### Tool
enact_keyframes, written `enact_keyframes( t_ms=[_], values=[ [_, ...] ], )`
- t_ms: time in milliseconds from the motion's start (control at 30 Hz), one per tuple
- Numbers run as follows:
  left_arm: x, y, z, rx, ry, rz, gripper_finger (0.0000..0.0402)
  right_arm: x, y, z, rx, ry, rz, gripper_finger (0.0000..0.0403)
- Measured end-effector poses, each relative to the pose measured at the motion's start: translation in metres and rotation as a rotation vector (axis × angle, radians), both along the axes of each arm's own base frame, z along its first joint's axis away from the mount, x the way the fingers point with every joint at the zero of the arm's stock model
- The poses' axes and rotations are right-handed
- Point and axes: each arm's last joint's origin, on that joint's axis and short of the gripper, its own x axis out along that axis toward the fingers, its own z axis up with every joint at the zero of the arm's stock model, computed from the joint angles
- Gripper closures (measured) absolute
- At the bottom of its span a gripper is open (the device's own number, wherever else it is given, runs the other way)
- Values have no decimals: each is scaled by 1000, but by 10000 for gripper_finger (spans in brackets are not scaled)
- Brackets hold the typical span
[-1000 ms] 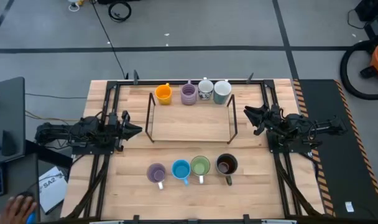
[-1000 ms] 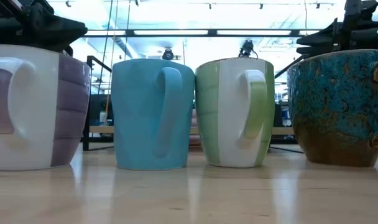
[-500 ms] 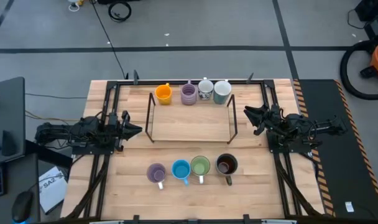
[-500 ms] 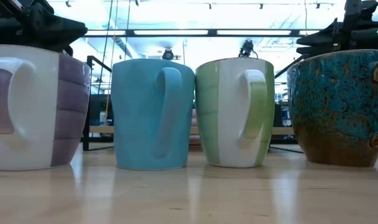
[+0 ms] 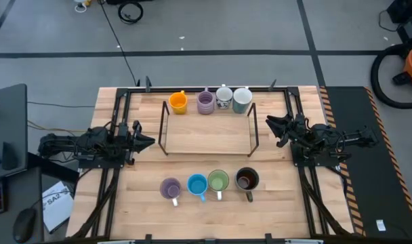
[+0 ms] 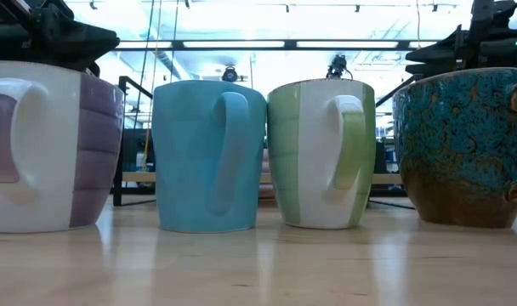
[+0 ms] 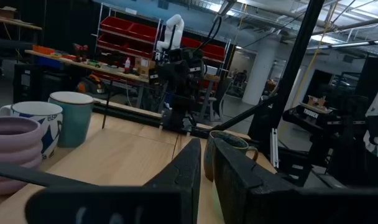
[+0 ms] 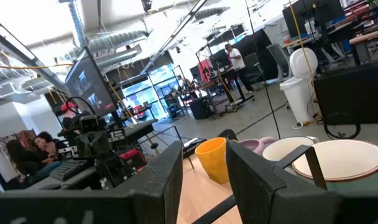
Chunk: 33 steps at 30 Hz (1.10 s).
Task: Place coffee mugs
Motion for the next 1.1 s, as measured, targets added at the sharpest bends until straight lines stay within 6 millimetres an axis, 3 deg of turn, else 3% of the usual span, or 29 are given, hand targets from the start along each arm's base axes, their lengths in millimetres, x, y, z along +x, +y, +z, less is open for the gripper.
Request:
enact_keyframes(
  t_ms=[1100],
  values=[
    [-2,1,8,-113,-89,-1,356,0,0,1,-16,2,-5,273]
  ],
)
